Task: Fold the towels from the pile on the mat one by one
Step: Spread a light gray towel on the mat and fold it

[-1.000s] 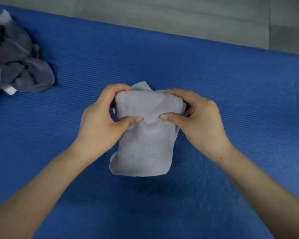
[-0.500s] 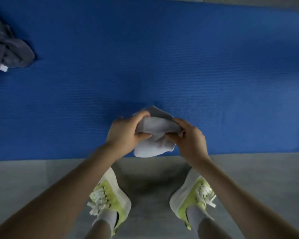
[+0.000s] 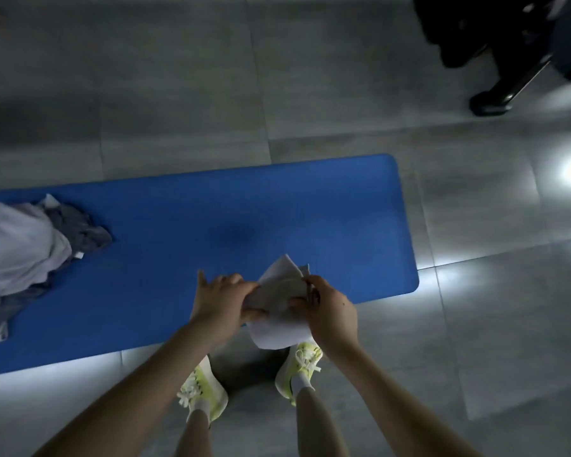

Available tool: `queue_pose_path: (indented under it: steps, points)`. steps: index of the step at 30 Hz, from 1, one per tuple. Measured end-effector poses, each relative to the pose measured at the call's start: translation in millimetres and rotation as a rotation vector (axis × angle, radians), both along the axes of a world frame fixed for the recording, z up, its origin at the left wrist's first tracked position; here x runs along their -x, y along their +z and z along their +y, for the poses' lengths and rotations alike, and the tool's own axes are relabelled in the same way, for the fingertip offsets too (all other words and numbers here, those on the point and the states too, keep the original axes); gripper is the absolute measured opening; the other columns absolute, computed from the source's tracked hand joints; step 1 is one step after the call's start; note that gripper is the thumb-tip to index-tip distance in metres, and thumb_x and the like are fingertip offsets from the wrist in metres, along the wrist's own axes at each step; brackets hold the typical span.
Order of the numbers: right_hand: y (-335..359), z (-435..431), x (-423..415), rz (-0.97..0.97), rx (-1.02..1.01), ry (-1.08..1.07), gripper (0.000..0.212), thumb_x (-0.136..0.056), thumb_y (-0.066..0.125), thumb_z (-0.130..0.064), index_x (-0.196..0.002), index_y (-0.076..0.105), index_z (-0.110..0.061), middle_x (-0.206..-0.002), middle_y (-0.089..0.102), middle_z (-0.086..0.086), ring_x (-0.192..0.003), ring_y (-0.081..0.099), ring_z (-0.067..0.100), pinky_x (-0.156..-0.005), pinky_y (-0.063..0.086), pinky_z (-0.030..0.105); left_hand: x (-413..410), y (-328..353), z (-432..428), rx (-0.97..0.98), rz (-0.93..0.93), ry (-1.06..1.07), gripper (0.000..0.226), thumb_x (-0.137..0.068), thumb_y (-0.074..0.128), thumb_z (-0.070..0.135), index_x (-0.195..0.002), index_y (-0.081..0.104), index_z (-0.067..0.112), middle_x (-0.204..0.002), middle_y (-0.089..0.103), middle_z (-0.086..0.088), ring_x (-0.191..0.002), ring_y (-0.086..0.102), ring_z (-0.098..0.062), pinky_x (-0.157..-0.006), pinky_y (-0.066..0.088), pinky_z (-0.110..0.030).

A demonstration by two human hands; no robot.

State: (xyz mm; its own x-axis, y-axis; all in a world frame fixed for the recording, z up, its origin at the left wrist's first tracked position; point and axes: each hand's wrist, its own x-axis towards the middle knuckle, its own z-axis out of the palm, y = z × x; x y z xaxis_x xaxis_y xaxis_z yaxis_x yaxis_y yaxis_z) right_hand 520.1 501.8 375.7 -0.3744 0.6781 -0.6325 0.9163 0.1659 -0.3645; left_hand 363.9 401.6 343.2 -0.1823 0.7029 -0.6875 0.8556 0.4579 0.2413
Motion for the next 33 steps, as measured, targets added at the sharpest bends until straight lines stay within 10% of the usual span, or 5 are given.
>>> queue_pose_path:
  steps: [13, 28, 33]
  points:
    - [268, 27, -30, 0.189, -0.271, -0.282, 0.039, -0.084, 0.064, -0.043, -0.119, 0.059, -0.027, -0.097, 0.067, -0.002, -0.096, 0.061, 0.022, -0.072, 0.042, 0.029, -9, 270, 63, -0.373, -0.229, 0.190, 0.056, -0.080, 0.064, 0.049, -0.132, 0.047, 0.035, -0.121, 0.062, 0.011, -0.110, 0.057, -0.013, -0.099, 0.042, -0.037]
    - [357, 173, -151, 0.548, -0.110, -0.505, 0.042, -0.081, 0.069, -0.016, -0.122, 0.058, -0.018, -0.106, 0.067, 0.005, -0.097, 0.063, 0.021, -0.088, 0.051, 0.038, -107, 387, 230, -0.443, -0.789, 0.617, 0.051, -0.069, 0.072, -0.009, -0.110, 0.060, 0.020, -0.093, 0.064, -0.004, -0.090, 0.062, -0.019, -0.085, 0.051, -0.031]
    - [380, 247, -183, 0.548, -0.133, -0.393, 0.041, -0.083, 0.067, -0.019, -0.123, 0.058, -0.019, -0.105, 0.068, 0.004, -0.099, 0.063, 0.021, -0.091, 0.050, 0.038, -142, 410, 288, -0.505, -0.789, 0.642, 0.046, -0.072, 0.072, -0.008, -0.110, 0.059, 0.016, -0.086, 0.064, -0.005, -0.077, 0.061, -0.011, -0.059, 0.048, -0.012]
